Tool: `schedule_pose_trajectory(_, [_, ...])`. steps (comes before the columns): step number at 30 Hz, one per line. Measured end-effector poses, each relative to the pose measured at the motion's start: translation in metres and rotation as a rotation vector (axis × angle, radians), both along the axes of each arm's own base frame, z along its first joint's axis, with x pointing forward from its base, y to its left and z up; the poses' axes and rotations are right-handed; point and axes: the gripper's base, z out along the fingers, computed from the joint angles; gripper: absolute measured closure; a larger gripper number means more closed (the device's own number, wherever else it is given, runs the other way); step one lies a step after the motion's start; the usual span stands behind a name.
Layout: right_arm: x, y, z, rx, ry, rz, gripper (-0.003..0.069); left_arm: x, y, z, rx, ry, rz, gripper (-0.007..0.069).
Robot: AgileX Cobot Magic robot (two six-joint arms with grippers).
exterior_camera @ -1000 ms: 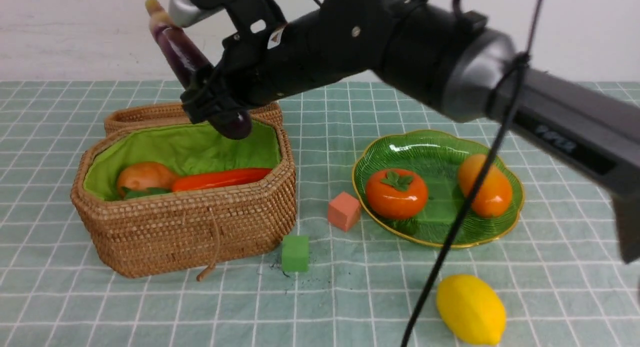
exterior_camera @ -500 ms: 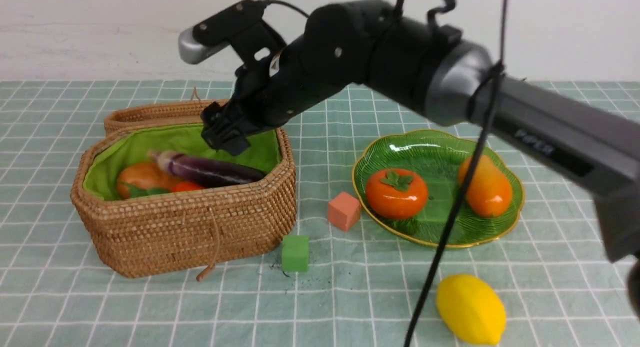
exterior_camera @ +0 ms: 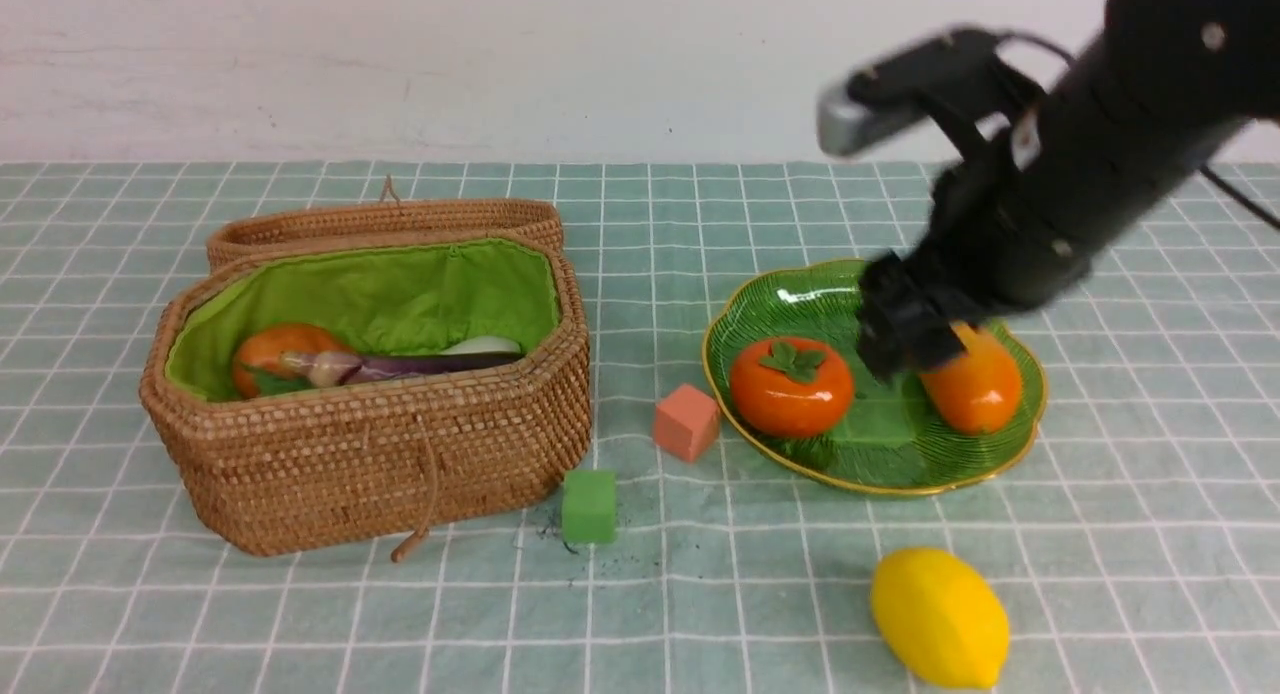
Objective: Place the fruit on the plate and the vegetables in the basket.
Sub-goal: Use the right arm to grab a lemon and put it into the right plate
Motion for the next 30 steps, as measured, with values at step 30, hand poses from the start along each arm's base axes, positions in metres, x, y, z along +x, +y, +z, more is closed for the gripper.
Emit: schedule_pose_trajectory(30, [0.011,-0.007,-0.046,0.129,-0.005,-0.147,0.0062,0.000,0.000,0.000,0.000,0.000,0.000,0.0501])
